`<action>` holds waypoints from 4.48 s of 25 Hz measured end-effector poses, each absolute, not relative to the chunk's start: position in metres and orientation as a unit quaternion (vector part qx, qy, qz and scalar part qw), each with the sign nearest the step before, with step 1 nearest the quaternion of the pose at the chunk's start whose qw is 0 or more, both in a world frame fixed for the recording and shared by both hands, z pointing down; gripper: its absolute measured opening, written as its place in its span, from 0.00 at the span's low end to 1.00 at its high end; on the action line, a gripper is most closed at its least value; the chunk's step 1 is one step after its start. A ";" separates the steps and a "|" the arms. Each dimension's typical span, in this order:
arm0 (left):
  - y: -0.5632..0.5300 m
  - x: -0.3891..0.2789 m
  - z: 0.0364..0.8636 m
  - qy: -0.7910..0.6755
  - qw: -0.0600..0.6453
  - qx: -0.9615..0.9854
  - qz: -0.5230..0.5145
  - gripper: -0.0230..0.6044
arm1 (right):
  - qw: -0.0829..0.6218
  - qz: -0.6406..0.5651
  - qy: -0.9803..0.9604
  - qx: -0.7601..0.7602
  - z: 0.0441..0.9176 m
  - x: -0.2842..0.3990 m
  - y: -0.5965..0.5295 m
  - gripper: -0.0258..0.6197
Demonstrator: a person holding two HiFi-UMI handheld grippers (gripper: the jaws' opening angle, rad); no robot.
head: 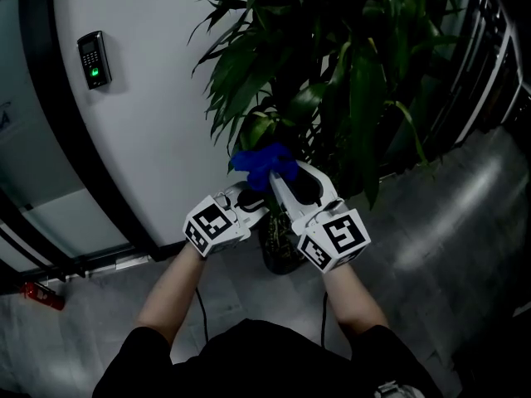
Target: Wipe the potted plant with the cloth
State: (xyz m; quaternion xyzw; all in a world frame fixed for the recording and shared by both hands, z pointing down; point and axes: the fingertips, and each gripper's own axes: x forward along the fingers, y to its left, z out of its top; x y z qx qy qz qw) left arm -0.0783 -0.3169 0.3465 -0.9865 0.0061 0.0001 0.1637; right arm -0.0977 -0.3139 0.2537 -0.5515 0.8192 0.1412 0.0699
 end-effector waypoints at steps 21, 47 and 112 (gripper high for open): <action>-0.341 -0.097 0.366 0.066 0.083 -0.994 0.019 0.05 | 0.059 0.091 0.834 -0.541 0.295 -0.101 -0.312 0.20; -0.340 -0.109 0.424 0.140 0.028 -0.989 -0.025 0.05 | 0.064 0.016 0.845 -0.531 0.356 -0.091 -0.315 0.20; -0.083 -0.288 0.439 0.239 -0.025 -0.970 0.038 0.05 | 0.047 -0.023 0.801 -0.596 0.411 -0.148 -0.021 0.20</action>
